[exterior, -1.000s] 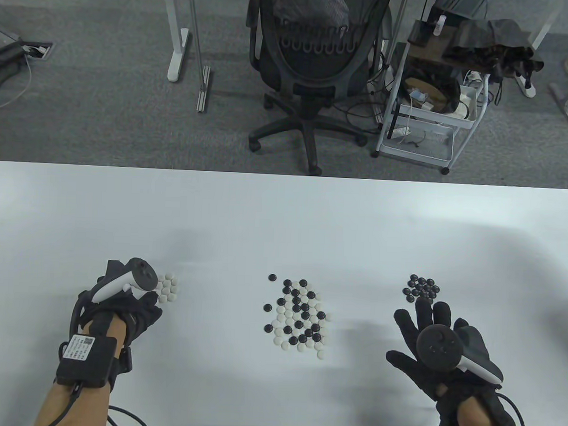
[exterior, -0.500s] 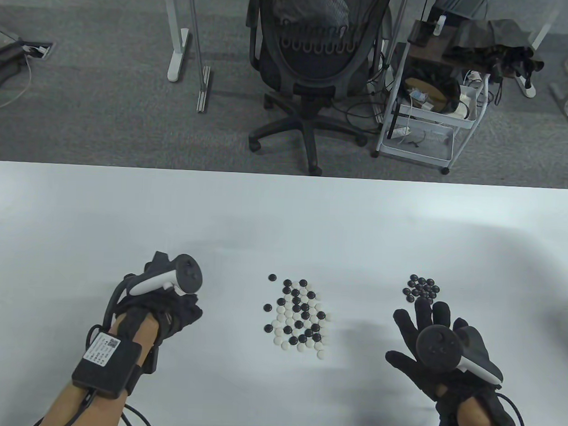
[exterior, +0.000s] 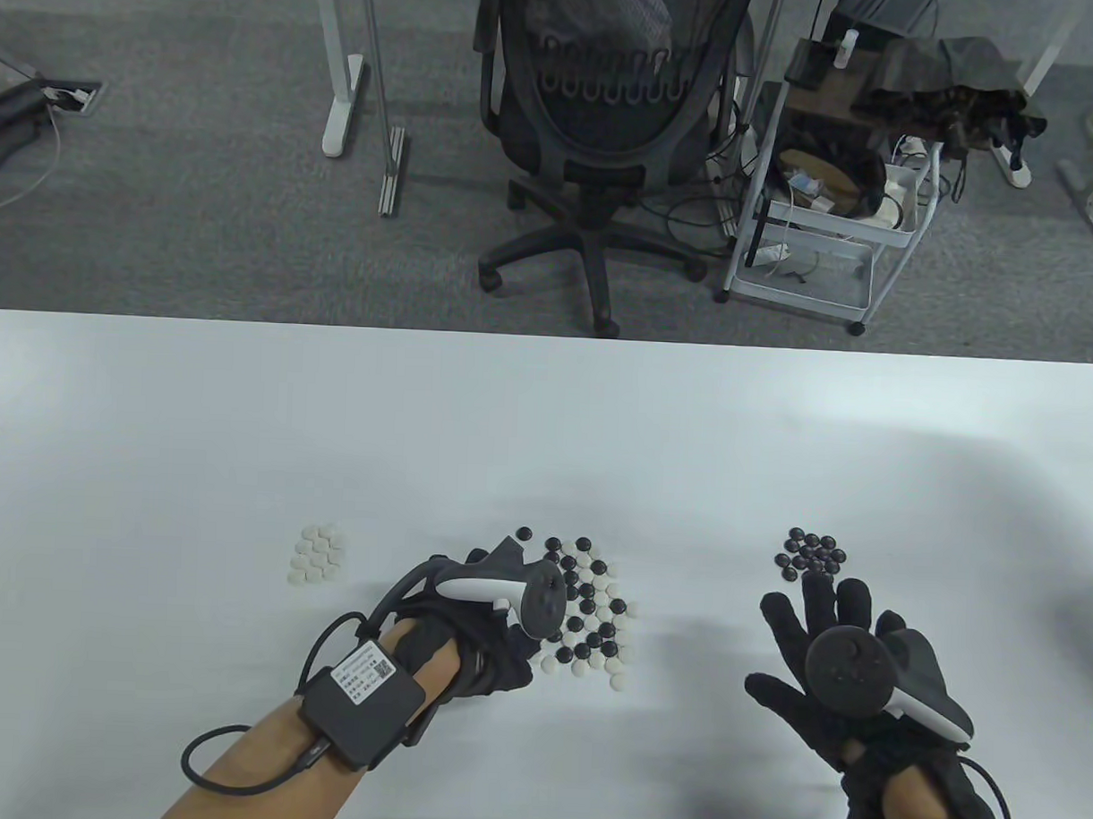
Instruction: Go stone sorting task
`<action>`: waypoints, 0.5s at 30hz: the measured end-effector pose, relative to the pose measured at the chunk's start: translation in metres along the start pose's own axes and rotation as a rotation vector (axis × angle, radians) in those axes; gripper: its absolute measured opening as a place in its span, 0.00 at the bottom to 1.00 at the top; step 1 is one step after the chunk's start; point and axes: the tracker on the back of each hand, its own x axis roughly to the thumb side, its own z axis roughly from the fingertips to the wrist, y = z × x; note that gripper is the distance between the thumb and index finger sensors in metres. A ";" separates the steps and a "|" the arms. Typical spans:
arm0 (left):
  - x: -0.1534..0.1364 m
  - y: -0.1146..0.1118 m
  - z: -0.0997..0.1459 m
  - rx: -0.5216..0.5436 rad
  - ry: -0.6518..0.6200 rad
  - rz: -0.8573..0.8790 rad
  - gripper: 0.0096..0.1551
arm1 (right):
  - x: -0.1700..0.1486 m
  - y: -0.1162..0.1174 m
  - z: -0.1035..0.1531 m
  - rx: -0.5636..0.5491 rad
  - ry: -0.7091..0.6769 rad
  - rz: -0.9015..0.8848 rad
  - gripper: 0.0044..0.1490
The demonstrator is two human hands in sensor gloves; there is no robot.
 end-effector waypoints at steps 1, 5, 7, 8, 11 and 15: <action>0.002 -0.001 -0.002 0.002 -0.006 -0.004 0.36 | 0.000 0.000 0.000 -0.001 0.000 0.000 0.55; -0.001 -0.012 -0.003 -0.001 0.037 -0.052 0.36 | 0.000 0.000 0.001 -0.001 0.001 -0.001 0.55; -0.011 -0.023 0.003 -0.006 0.042 -0.038 0.36 | 0.000 -0.001 0.001 -0.004 -0.001 0.001 0.55; -0.018 -0.031 0.009 -0.011 0.049 -0.016 0.36 | 0.000 -0.001 0.002 -0.006 -0.002 0.002 0.55; -0.040 -0.048 0.028 -0.011 0.110 0.012 0.36 | 0.001 -0.001 0.002 -0.008 -0.006 0.005 0.55; -0.099 -0.073 0.059 -0.004 0.271 0.159 0.35 | 0.000 0.001 0.000 0.006 -0.002 0.008 0.55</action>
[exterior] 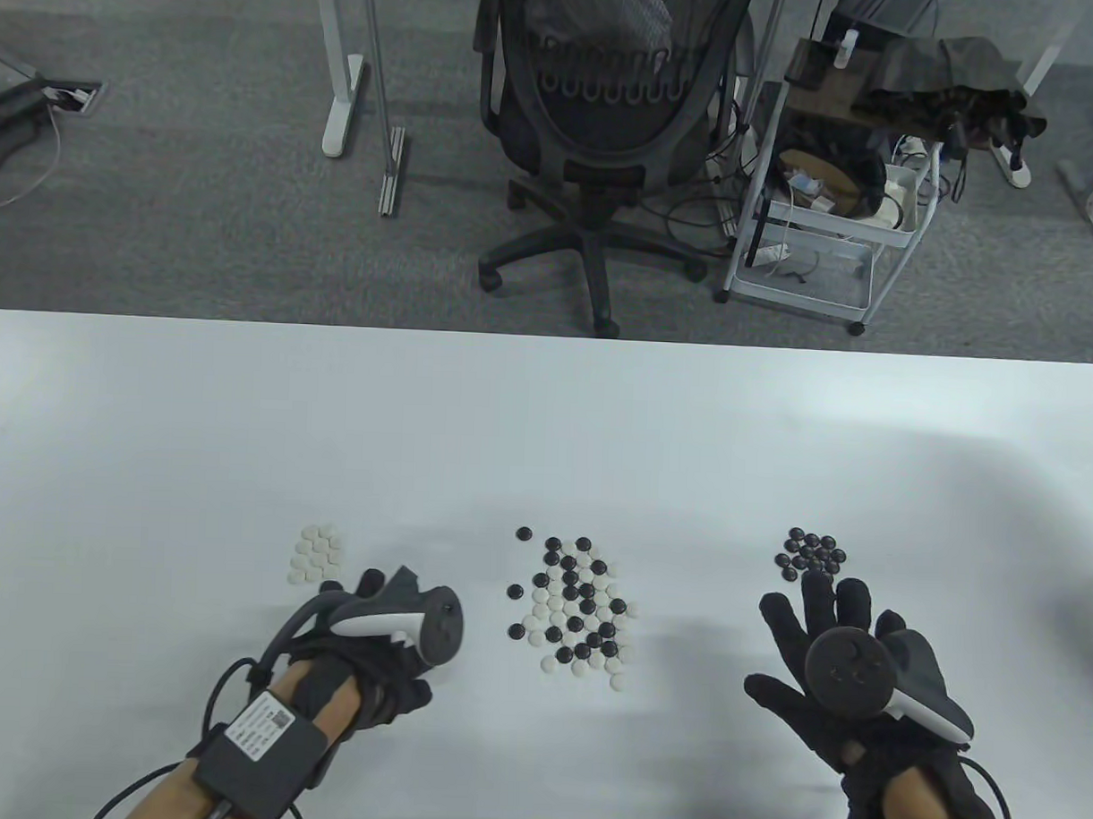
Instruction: Go stone sorting task
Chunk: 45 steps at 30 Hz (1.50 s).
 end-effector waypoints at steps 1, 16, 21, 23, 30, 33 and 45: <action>-0.014 -0.003 0.002 -0.002 0.033 0.032 0.35 | 0.000 0.000 0.000 0.001 0.000 0.000 0.55; -0.097 -0.005 -0.008 0.044 0.202 0.305 0.36 | 0.001 0.000 -0.001 0.009 0.013 0.003 0.55; -0.097 0.003 -0.012 0.047 0.225 0.297 0.36 | 0.000 -0.001 0.000 0.006 0.018 -0.003 0.55; -0.098 0.004 -0.014 0.046 0.234 0.302 0.36 | 0.000 -0.001 0.000 0.005 0.017 -0.003 0.55; -0.091 0.017 -0.007 0.087 0.244 0.289 0.36 | 0.000 -0.002 0.000 -0.002 0.009 -0.002 0.55; -0.071 0.032 0.005 0.133 0.189 0.234 0.37 | -0.001 -0.002 0.000 -0.006 0.008 -0.006 0.55; 0.079 0.057 0.006 0.071 -0.172 -0.096 0.34 | 0.001 -0.002 0.001 -0.006 0.000 -0.007 0.55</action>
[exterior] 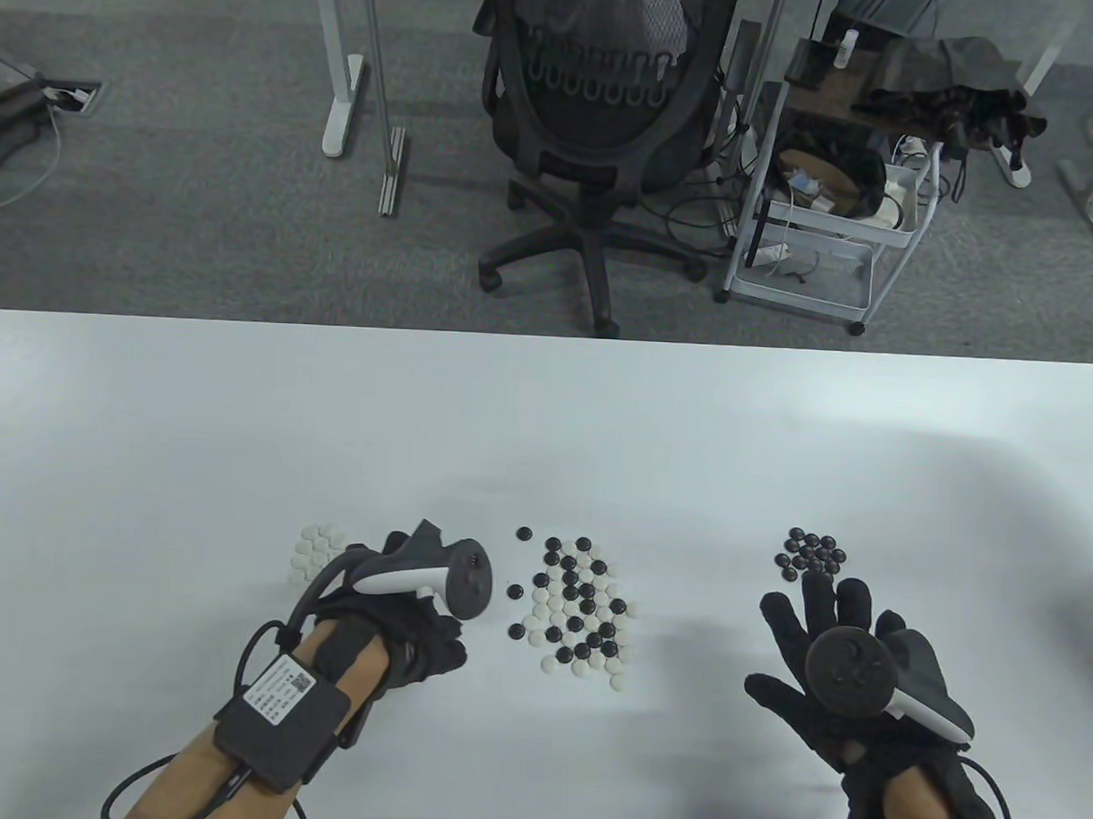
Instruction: Go stone sorting task
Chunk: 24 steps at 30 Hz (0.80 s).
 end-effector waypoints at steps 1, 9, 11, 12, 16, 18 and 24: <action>0.011 0.001 -0.005 -0.009 -0.025 -0.024 0.34 | 0.000 0.000 0.000 0.001 0.001 -0.001 0.55; 0.058 -0.003 -0.040 -0.068 -0.121 -0.120 0.35 | -0.001 0.000 0.001 -0.005 0.001 -0.006 0.55; 0.060 -0.008 -0.045 -0.067 -0.117 -0.154 0.35 | -0.001 -0.001 0.001 -0.005 0.003 -0.008 0.55; 0.059 -0.012 -0.047 -0.080 -0.110 -0.167 0.35 | -0.001 -0.001 0.001 -0.005 0.003 -0.009 0.55; 0.039 -0.026 -0.035 -0.075 -0.065 -0.150 0.36 | -0.001 -0.001 0.002 -0.005 0.000 -0.010 0.55; 0.011 -0.036 -0.024 -0.079 -0.017 -0.091 0.36 | -0.001 -0.002 0.002 -0.005 -0.003 -0.010 0.55; -0.075 -0.060 0.008 -0.071 0.163 0.106 0.34 | -0.001 0.000 0.000 0.008 -0.004 -0.007 0.55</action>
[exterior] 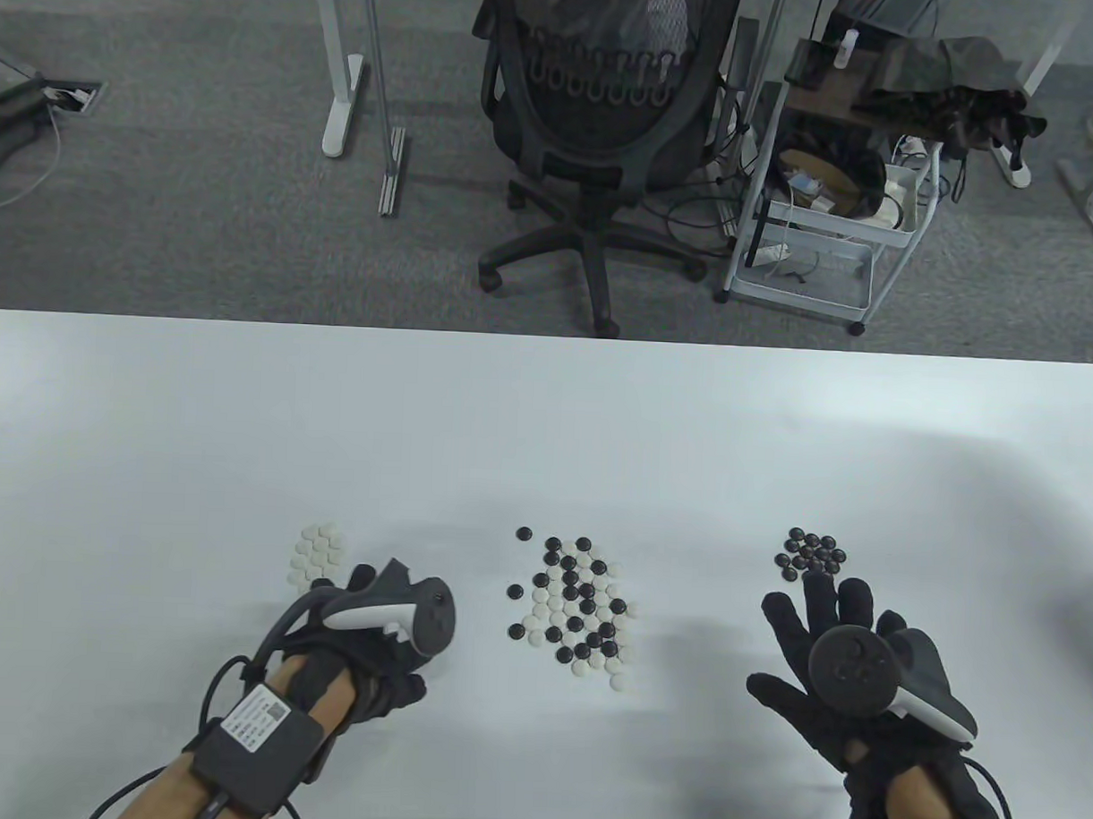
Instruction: Go stone sorting task
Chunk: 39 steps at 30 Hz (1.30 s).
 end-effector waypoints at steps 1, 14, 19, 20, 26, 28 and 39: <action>-0.014 -0.001 0.001 0.002 0.031 0.040 0.34 | 0.000 0.000 0.000 0.002 0.001 0.001 0.55; -0.073 0.004 -0.010 0.060 0.157 0.233 0.35 | 0.000 0.001 -0.001 0.011 0.013 0.005 0.55; -0.075 0.010 -0.014 0.056 0.190 0.236 0.35 | 0.000 0.000 0.000 0.005 0.013 0.004 0.55; -0.075 0.010 -0.014 0.058 0.194 0.238 0.35 | 0.000 0.000 0.000 0.002 0.013 0.003 0.55; -0.077 0.020 -0.013 0.082 0.212 0.257 0.36 | 0.001 0.000 0.000 0.000 0.009 0.002 0.55; -0.073 0.030 -0.009 0.113 0.192 0.274 0.36 | 0.001 0.000 0.000 -0.001 0.007 0.003 0.55; 0.028 0.077 -0.004 0.131 -0.151 0.151 0.38 | 0.001 0.000 0.000 0.005 0.010 0.005 0.55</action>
